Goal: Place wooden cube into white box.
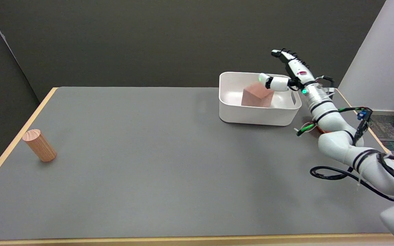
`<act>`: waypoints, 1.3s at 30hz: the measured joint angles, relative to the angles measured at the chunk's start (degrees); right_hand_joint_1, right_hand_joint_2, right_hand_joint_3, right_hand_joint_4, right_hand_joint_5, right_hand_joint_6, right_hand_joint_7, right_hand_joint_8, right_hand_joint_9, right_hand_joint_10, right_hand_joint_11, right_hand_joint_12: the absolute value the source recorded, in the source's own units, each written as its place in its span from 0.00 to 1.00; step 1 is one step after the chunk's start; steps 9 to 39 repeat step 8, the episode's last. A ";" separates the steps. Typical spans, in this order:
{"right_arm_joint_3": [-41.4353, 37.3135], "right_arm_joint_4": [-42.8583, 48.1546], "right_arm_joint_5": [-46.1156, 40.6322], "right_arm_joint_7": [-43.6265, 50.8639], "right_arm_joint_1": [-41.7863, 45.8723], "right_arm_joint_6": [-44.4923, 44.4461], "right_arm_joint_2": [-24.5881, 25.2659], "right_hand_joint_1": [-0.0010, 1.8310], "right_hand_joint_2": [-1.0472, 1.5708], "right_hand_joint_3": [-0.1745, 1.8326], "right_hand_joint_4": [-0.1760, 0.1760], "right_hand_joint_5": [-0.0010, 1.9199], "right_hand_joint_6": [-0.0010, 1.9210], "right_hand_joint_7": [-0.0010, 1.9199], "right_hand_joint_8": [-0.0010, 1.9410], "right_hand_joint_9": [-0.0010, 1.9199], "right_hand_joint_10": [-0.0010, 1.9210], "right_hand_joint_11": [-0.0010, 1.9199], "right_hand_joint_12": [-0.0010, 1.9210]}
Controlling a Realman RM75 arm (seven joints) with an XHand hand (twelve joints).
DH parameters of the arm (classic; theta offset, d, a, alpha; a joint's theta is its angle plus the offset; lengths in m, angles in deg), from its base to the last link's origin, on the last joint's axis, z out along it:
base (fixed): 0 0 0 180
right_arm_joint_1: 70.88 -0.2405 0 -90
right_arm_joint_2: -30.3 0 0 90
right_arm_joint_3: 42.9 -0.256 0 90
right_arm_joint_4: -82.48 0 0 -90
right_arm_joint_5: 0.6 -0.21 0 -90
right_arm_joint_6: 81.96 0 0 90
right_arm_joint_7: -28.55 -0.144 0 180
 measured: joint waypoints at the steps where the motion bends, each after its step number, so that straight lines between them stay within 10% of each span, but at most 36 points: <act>1: -0.62 0.88 -0.81 0.00 0.89 -0.41 -0.15 0.28 0.60 0.53 0.49 0.04 0.20 0.03 0.13 0.00 0.12 0.00 0.32; 39: -4.20 5.62 -7.36 -0.02 6.05 -4.45 -0.86 0.28 0.62 0.49 0.48 0.06 0.16 0.04 0.12 0.00 0.14 0.00 0.32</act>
